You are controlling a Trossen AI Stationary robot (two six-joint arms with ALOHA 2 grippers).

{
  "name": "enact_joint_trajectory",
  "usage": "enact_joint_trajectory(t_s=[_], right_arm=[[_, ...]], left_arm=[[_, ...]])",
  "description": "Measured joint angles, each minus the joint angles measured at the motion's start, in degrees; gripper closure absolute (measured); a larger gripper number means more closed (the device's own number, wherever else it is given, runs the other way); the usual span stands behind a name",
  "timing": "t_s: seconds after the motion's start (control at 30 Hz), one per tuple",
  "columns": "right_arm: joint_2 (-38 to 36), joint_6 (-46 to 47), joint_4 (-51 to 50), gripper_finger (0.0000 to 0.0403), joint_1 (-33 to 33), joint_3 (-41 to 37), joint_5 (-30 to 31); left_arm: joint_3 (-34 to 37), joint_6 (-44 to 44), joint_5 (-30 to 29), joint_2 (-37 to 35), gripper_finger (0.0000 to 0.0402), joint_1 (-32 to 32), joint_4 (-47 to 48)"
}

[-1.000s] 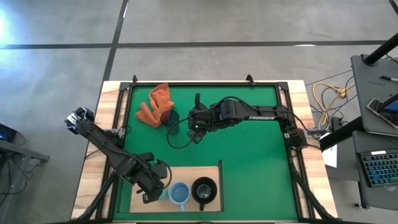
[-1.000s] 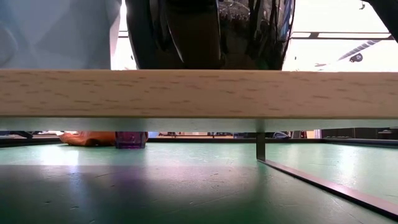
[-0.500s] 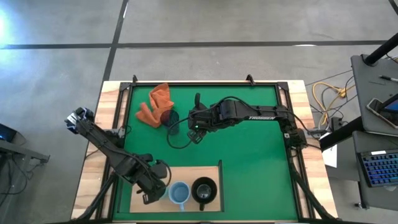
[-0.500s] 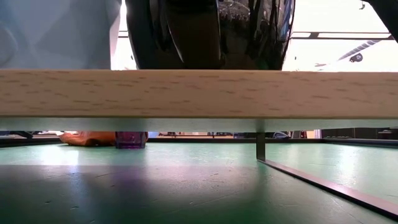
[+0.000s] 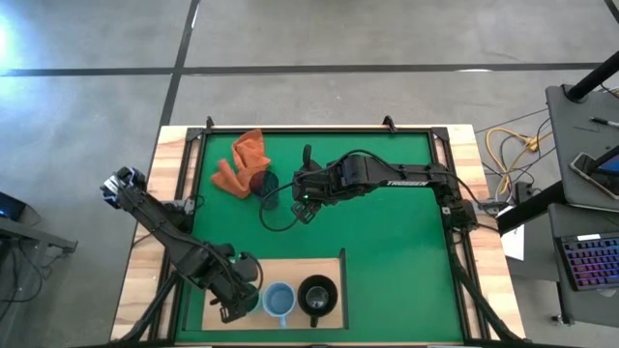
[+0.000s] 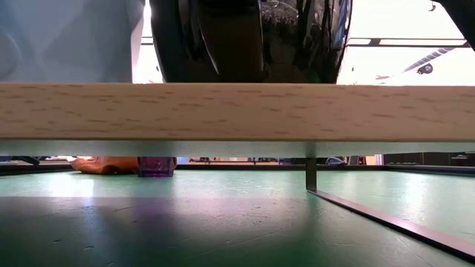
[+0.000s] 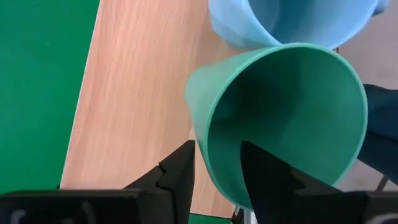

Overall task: Stack small to large cups/mugs on shelf
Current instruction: Put the green cup on the shelf, then put the purple cup on the shelf

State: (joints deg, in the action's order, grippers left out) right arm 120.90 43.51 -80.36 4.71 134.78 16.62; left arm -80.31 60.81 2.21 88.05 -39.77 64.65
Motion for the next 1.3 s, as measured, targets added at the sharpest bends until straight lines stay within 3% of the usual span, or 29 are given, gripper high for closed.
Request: enact_joint_trajectory(t_s=[0.67,1.0,1.3], right_arm=[[0.0,-0.2,0.0,0.0211,0.0,0.0,0.0],[0.0,-0.2,0.0,0.0211,0.0,0.0,-1.7],[0.0,-0.5,0.0,0.0211,-1.0,0.0,-2.0]], left_arm=[[-1.3,3.4,-0.4,-0.4,0.0288,-1.7,0.3],[-1.4,7.9,-0.1,-7.3,0.0288,-1.6,0.3],[-1.3,0.2,-15.5,-19.3,0.0288,1.8,7.4]])
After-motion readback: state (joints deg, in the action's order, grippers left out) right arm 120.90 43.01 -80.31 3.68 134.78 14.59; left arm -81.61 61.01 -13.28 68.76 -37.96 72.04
